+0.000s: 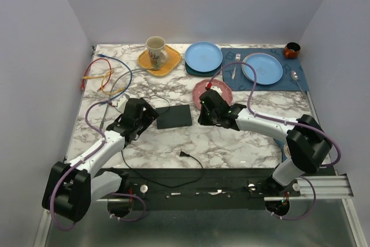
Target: Pull the plug from the switch port
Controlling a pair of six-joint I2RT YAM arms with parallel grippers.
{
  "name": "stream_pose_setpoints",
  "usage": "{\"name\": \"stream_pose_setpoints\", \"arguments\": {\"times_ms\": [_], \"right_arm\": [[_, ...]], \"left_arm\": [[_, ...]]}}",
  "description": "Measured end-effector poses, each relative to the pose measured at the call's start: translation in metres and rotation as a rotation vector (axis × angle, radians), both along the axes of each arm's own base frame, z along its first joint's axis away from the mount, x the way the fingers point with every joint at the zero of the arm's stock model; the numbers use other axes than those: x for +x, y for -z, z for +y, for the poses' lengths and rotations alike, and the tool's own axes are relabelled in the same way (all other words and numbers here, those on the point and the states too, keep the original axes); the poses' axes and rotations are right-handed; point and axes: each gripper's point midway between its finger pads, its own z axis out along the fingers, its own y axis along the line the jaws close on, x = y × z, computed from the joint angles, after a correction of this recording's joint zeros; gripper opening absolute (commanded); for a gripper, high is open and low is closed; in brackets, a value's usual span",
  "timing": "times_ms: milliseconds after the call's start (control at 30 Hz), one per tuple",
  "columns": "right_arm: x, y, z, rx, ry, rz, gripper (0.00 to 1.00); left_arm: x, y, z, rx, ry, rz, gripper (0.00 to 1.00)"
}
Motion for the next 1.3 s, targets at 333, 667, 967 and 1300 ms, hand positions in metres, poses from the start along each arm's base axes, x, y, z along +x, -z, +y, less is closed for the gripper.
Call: {"name": "stream_pose_setpoints", "arguments": {"times_ms": [333, 667, 967, 1300], "right_arm": [[-0.001, -0.010, -0.001, 0.024, 0.003, -0.018, 0.18], [-0.009, -0.034, -0.010, 0.076, 0.005, -0.063, 0.18], [-0.015, -0.026, -0.016, 0.063, 0.005, -0.052, 0.18], [-0.015, -0.025, -0.016, 0.063, 0.005, -0.053, 0.18]], "left_arm": [[0.020, 0.006, -0.006, -0.093, -0.106, -0.011, 0.85], [0.046, 0.034, 0.017, -0.107, -0.282, 0.061, 0.30], [0.067, 0.032, 0.065, -0.119, -0.424, 0.047, 0.00], [0.134, -0.083, 0.158, -0.143, -0.605, -0.194, 0.57]]}}
